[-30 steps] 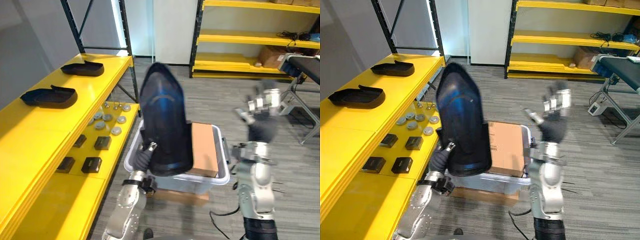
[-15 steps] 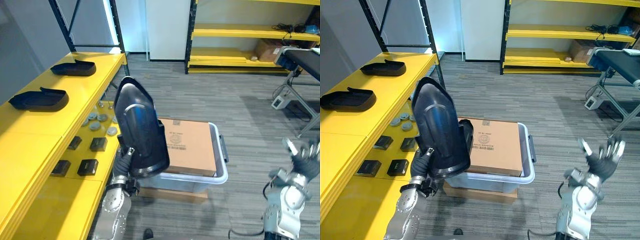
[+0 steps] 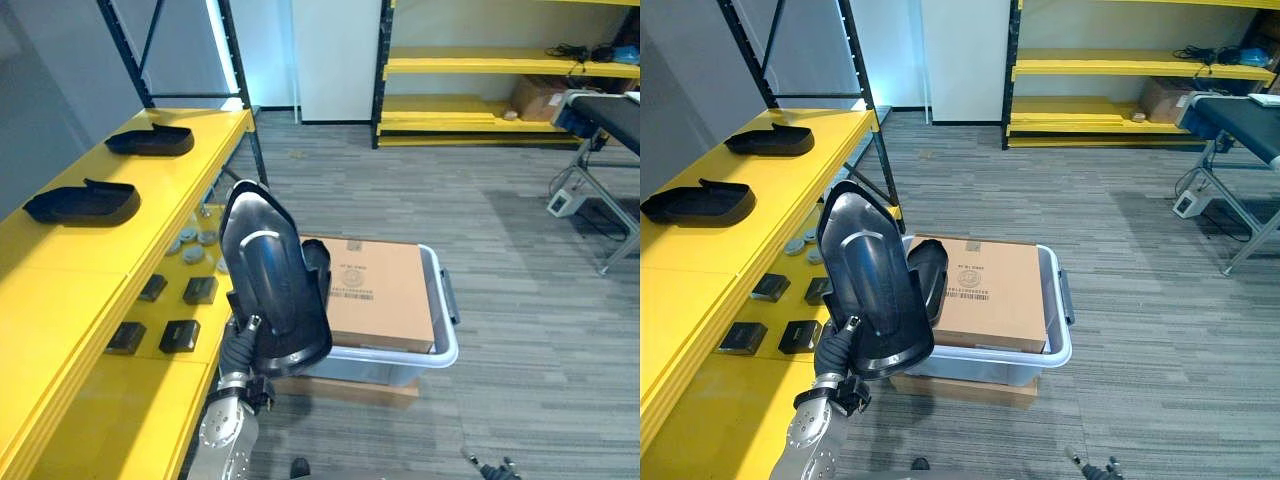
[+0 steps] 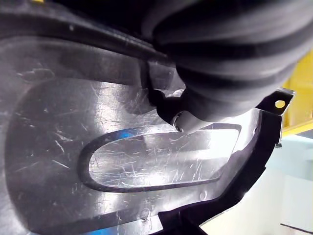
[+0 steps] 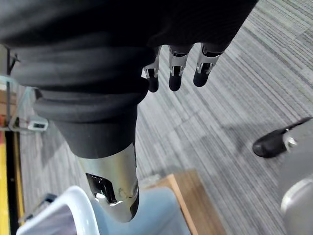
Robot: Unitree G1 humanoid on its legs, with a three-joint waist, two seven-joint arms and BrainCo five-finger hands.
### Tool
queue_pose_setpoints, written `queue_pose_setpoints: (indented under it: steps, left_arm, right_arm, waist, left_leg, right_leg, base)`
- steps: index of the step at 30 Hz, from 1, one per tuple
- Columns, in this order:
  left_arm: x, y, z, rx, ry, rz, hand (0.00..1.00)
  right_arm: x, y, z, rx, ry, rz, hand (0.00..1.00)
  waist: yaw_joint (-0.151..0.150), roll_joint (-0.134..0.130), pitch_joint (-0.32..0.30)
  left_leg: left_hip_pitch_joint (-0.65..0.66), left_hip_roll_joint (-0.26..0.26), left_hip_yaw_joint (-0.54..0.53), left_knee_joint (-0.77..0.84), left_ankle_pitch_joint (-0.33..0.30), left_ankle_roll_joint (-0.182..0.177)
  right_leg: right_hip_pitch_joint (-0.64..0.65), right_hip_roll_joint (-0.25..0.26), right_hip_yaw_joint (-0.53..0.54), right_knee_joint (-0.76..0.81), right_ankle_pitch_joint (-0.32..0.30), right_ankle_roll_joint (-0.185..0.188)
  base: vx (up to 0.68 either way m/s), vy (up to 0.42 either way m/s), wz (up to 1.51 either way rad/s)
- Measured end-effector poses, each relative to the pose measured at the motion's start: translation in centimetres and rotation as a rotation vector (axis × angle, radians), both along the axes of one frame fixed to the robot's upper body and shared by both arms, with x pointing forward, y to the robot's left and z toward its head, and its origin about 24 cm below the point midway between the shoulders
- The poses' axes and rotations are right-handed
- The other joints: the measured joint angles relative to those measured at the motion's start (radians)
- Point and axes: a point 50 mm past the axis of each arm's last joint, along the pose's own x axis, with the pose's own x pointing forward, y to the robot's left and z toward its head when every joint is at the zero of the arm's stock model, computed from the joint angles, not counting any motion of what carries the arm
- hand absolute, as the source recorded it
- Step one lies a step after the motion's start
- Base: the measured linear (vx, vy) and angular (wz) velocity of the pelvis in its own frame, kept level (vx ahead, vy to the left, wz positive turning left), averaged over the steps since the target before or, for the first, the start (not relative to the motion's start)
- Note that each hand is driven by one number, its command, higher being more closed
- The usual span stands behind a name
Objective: Walk over and take plastic housings, then place them on the shelf
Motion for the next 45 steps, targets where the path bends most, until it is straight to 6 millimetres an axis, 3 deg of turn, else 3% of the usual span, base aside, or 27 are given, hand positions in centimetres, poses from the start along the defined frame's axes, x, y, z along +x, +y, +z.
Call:
queue_pose_setpoints:
  steps: [2, 3, 4, 6, 10, 12, 14, 15, 17, 19, 21, 23, 25, 27, 29, 30, 32, 36, 45]
  left_arm:
    - [0.1, 0.1, 0.3, -0.02, -0.018, 0.038, 1.0]
    - [0.1, 0.1, 0.3, -0.021, -0.018, 0.043, 1.0]
    - [0.2, 0.3, 0.3, -0.02, -0.018, 0.055, 1.0]
    - [0.2, 0.1, 0.5, -0.019, -0.034, 0.05, 1.0]
    - [0.6, 0.2, 0.2, -0.004, -0.038, 0.04, 1.0]
    - [0.8, 0.2, -0.3, -0.005, -0.014, 0.028, 1.0]
    - [0.8, -0.3, -0.6, -0.009, 0.004, 0.004, 1.0]
    - [0.8, -0.8, -0.7, -0.008, 0.009, -0.019, 1.0]
    - [0.9, -0.7, -0.7, 0.009, 0.009, -0.029, 1.0]
    - [1.0, -0.5, -0.6, 0.014, 0.007, -0.02, 1.0]
    - [1.4, -0.7, -0.6, 0.013, 0.003, -0.028, 1.0]
    - [1.6, -1.4, -0.3, 0.01, -0.011, -0.049, 1.0]
    - [1.5, -1.8, -0.4, 0.006, -0.007, -0.051, 1.0]
    - [1.3, -1.6, -0.5, 0.005, -0.001, -0.034, 1.0]
    - [1.2, -2.1, -0.7, -0.016, 0.008, -0.035, 1.0]
    - [1.3, -2.6, -0.5, -0.028, -0.002, -0.052, 1.0]
    - [1.6, -3.6, -0.2, -0.051, -0.014, -0.077, 1.0]
    - [1.7, -4.3, 0.0, -0.065, -0.021, -0.1, 1.0]
    - [2.8, -4.7, 1.1, 0.005, -0.066, -0.116, 1.0]
  right_arm:
    - [0.7, -1.0, 0.3, -0.03, -0.013, 0.003, 0.0]
    - [1.0, -1.0, 0.3, -0.031, -0.018, 0.007, 0.0]
    - [1.5, -0.9, 0.3, -0.027, -0.025, 0.017, 0.0]
    - [2.1, -0.8, 0.3, -0.024, -0.037, 0.023, 0.0]
    - [4.3, 0.3, 0.2, 0.013, -0.055, 0.057, 0.0]
    - [4.8, 0.4, 0.2, 0.014, -0.05, 0.073, 0.0]
    - [4.4, 0.1, 0.1, 0.007, -0.03, 0.08, 0.0]
    - [3.8, 0.3, -0.1, 0.009, -0.013, 0.084, 0.0]
    - [3.8, 0.9, -0.2, 0.016, -0.005, 0.12, 0.0]
    - [3.7, 1.2, -0.3, 0.019, 0.001, 0.144, 0.0]
    - [3.8, 1.6, -0.3, 0.023, -0.002, 0.164, 0.0]
    - [3.6, 1.7, -0.1, 0.017, -0.011, 0.164, 0.0]
    - [3.0, 1.8, -0.2, 0.017, -0.005, 0.169, 0.0]
    - [2.5, 2.5, -0.4, 0.028, 0.013, 0.212, 0.0]
    - [2.7, 2.6, -0.3, 0.031, 0.0, 0.222, 0.0]
    - [2.9, 2.6, -0.2, 0.027, -0.012, 0.225, 0.0]
    - [3.0, 2.5, -0.1, 0.022, -0.018, 0.226, 0.0]
    - [3.5, 2.5, 0.2, 0.015, -0.041, 0.234, 0.0]
    - [2.9, 2.5, 0.0, 0.016, -0.027, 0.23, 0.0]
  waist:
    - [0.012, 0.033, 0.028]
    - [0.014, 0.038, 0.03]
    - [0.02, 0.03, 0.034]
    - [0.024, 0.031, 0.031]
    - [0.033, 0.011, 0.029]
    - [0.032, 0.003, 0.029]
    - [0.022, 0.01, 0.031]
    - [0.018, 0.008, 0.039]
    - [-0.003, 0.002, 0.048]
    - [-0.015, -0.003, 0.047]
    - [-0.032, -0.004, 0.047]
    - [-0.033, -0.008, 0.047]
    - [-0.023, -0.022, 0.041]
    - [0.002, -0.058, 0.029]
    - [0.001, -0.032, 0.019]
    - [-0.004, -0.021, 0.017]
    - [-0.002, -0.016, 0.019]
    - [-0.001, -0.008, 0.012]
    - [0.001, -0.026, -0.012]
  left_leg:
    - [-0.057, 0.11, 0.301, 0.202, -0.045, 0.062]
    - [-0.055, 0.126, 0.331, 0.207, -0.055, 0.032]
    - [-0.05, 0.121, 0.39, 0.202, -0.068, 0.046]
    - [-0.033, 0.117, 0.466, 0.207, -0.08, 0.053]
    - [-0.056, 0.055, 0.416, 0.251, -0.127, 0.056]
    - [-0.059, 0.027, 0.401, 0.278, -0.165, 0.068]
    - [-0.041, 0.014, 0.368, 0.289, -0.191, 0.074]
    - [-0.01, 0.009, 0.338, 0.277, -0.199, 0.067]
    - [0.05, -0.001, 0.279, 0.243, -0.198, 0.066]
    - [0.096, -0.017, 0.24, 0.216, -0.199, 0.06]
    - [0.122, -0.034, 0.182, 0.215, -0.202, 0.055]
    - [0.117, -0.044, 0.097, 0.265, -0.228, 0.023]
    - [0.115, -0.056, 0.034, 0.319, -0.278, 0.002]
    - [0.111, -0.069, -0.009, 0.383, -0.333, -0.024]
    - [0.093, 0.016, 0.001, 0.425, -0.371, -0.039]
    - [0.08, 0.069, 0.031, 0.418, -0.357, -0.063]
    - [0.09, 0.105, 0.047, 0.365, -0.304, -0.117]
    - [0.147, 0.115, 0.039, 0.286, -0.275, -0.131]
    - [0.166, 0.097, 0.041, 0.18, -0.193, -0.13]
  right_leg:
    - [0.042, -0.022, -0.143, 0.045, -0.033, 0.011]
    - [0.053, -0.031, -0.172, 0.064, -0.05, 0.021]
    - [0.076, -0.066, -0.223, 0.086, -0.058, 0.024]
    - [0.126, -0.084, -0.299, 0.064, -0.06, 0.028]
    - [0.186, -0.113, -0.367, 0.015, -0.047, 0.054]
    - [0.186, -0.158, -0.365, 0.082, -0.042, 0.047]
    - [0.122, -0.211, -0.296, 0.279, -0.011, -0.053]
    - [0.062, -0.2, -0.151, 0.403, -0.029, -0.081]
    - [-0.031, -0.091, 0.051, 0.477, -0.107, -0.062]
    - [-0.109, -0.017, 0.16, 0.466, -0.145, -0.049]
    - [-0.189, 0.047, 0.264, 0.432, -0.15, -0.046]
    - [-0.251, 0.124, 0.428, 0.35, -0.139, -0.028]
    - [-0.257, 0.131, 0.47, 0.303, -0.104, -0.003]
    - [-0.232, 0.106, 0.451, 0.261, -0.035, -0.015]
    - [-0.208, 0.131, 0.368, 0.259, -0.054, -0.043]
    - [-0.198, 0.134, 0.314, 0.244, -0.058, -0.055]
    - [-0.191, 0.135, 0.268, 0.237, -0.062, -0.063]
    - [-0.127, 0.149, 0.243, 0.189, -0.051, -0.081]
    - [-0.104, 0.149, 0.245, 0.062, 0.009, -0.084]
  base:
    - [0.06, 0.083, 1.86]
    - [0.08, 0.055, 1.55]
    - [0.06, 0.032, 1.17]
    - [0.14, 0.05, 1.38]
    - [0.14, 0.121, 0.7]
    - [0.14, 0.135, 0.29]
    - [0.15, 0.129, 0.44]
    - [0.19, 0.1, 0.53]
    - [0.22, 0.076, 0.71]
    - [0.2, 0.014, 0.78]
    - [0.19, -0.038, 1.02]
    - [0.22, -0.144, 1.27]
    - [0.19, -0.194, 1.1]
    - [0.26, -0.307, 0.88]
    - [0.23, -0.344, 0.85]
    - [0.17, -0.312, 0.96]
    - [0.16, -0.263, 0.75]
    - [0.12, -0.12, 0.16]
    - [-0.01, 0.004, 0.02]
